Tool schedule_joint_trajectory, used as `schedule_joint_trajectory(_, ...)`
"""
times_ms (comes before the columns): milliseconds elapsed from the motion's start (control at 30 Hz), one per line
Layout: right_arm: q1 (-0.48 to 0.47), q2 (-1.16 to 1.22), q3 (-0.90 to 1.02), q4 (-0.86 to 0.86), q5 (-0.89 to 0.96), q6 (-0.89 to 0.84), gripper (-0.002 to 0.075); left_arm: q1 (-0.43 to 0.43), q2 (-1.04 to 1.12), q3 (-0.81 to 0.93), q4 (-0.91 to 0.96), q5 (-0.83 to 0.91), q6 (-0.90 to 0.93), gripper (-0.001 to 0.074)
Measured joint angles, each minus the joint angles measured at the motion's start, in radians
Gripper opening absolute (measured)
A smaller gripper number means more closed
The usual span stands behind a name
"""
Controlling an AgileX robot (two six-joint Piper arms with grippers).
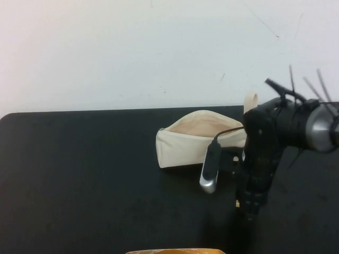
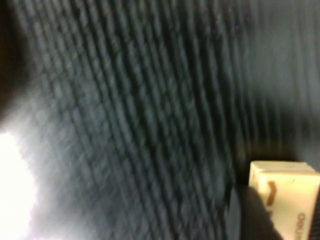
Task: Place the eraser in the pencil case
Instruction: Pick up the eraser from the table, then place the eraser on the pencil case
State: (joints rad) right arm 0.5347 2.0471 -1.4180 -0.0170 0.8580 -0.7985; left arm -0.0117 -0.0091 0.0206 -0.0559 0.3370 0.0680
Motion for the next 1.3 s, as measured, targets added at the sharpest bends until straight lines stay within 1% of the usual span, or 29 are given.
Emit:
schedule_joint_trajectory(100, 0.0, -0.064, 0.0, 0.017, 0.038, 0.013, 0.0209, 0.0, 0.0, 0.0, 0.0, 0.0, 0.0, -0.0001)
schedule_joint_trajectory(233, 0.0, -0.192, 0.0, 0.052, 0.033, 0.017, 0.0209, 0.0, 0.0, 0.0, 0.0, 0.0, 0.0, -0.0001)
schedule_joint_trajectory(333, 0.0, -0.282, 0.0, 0.082, -0.031, 0.021, 0.0209, 0.0, 0.0, 0.0, 0.0, 0.0, 0.0, -0.0001)
schedule_joint_trajectory(433, 0.0, -0.334, 0.0, 0.087, -0.161, 0.043, 0.0209, 0.0, 0.0, 0.0, 0.0, 0.0, 0.0, -0.0001)
schedule_joint_trajectory(600, 0.0, -0.313, 0.0, 0.105, -0.424, 0.119, 0.0209, 0.0, 0.0, 0.0, 0.0, 0.0, 0.0, -0.0001)
schedule_joint_trajectory(667, 0.0, -0.284, 0.0, 0.109, -0.497, 0.128, 0.0209, 0.0, 0.0, 0.0, 0.0, 0.0, 0.0, -0.0001)
schedule_joint_trajectory(767, 0.0, -0.225, 0.0, 0.112, -0.57, 0.136, 0.0209, 0.0, 0.0, 0.0, 0.0, 0.0, 0.0, -0.0001)
schedule_joint_trajectory(900, 0.0, -0.14, 0.0, 0.112, -0.625, 0.144, 0.0211, 0.0, 0.0, 0.0, 0.0, 0.0, 0.0, -0.0001)
schedule_joint_trajectory(967, 0.0, -0.111, 0.0, 0.112, -0.655, 0.165, 0.0245, 0.0, 0.0, 0.0, 0.0, 0.0, 0.0, -0.0001)
schedule_joint_trajectory(1100, 0.0, -0.087, 0.0, 0.113, -0.711, 0.214, 0.0393, 0.0, 0.0, 0.0, 0.0, 0.0, 0.0, -0.0001)
schedule_joint_trajectory(1133, 0.0, -0.087, 0.0, 0.113, -0.718, 0.224, 0.0415, 0.0, 0.0, 0.0, 0.0, 0.0, 0.0, -0.0001)
schedule_joint_trajectory(1233, 0.0, -0.104, 0.0, 0.126, -0.716, 0.246, 0.0435, 0.0, 0.0, 0.0, 0.0, 0.0, 0.0, -0.0001)
schedule_joint_trajectory(1300, 0.0, -0.139, 0.0, 0.141, -0.677, 0.264, 0.0409, 0.0, 0.0, 0.0, 0.0, 0.0, 0.0, -0.0001)
